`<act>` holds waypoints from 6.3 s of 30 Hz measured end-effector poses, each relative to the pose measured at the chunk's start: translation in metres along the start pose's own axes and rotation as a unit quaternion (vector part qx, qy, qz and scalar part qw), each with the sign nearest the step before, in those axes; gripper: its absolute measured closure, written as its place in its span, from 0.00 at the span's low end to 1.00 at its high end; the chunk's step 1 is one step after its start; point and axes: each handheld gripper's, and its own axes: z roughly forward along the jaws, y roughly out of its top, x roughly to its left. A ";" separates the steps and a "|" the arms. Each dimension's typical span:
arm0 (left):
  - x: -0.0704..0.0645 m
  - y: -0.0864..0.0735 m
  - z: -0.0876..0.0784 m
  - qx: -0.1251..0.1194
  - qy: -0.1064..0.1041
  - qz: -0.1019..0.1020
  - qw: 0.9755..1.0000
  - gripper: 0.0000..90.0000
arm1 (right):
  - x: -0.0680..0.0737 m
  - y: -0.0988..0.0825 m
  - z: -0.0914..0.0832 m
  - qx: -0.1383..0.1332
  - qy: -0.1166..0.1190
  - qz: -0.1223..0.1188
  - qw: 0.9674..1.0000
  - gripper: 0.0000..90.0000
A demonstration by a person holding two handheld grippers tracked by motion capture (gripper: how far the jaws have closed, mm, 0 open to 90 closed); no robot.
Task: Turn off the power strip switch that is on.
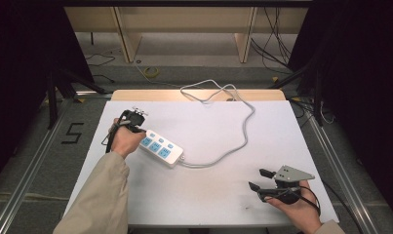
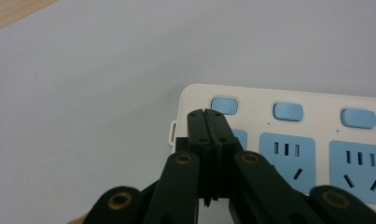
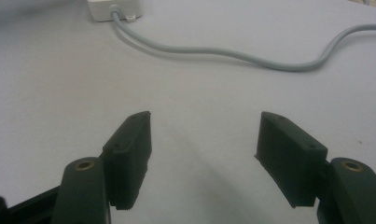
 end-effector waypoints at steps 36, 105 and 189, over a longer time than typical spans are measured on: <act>0.002 0.018 0.013 0.014 0.003 0.007 1.000 0.99 | -0.001 0.000 0.000 0.000 0.000 0.001 1.000 0.40; -0.018 0.030 0.035 0.051 -0.006 0.022 0.998 1.00 | 0.000 0.000 0.001 0.001 0.003 0.000 1.000 0.40; -0.021 0.031 0.039 0.068 0.008 0.022 0.997 1.00 | 0.002 0.001 0.002 0.002 0.007 -0.005 1.000 0.40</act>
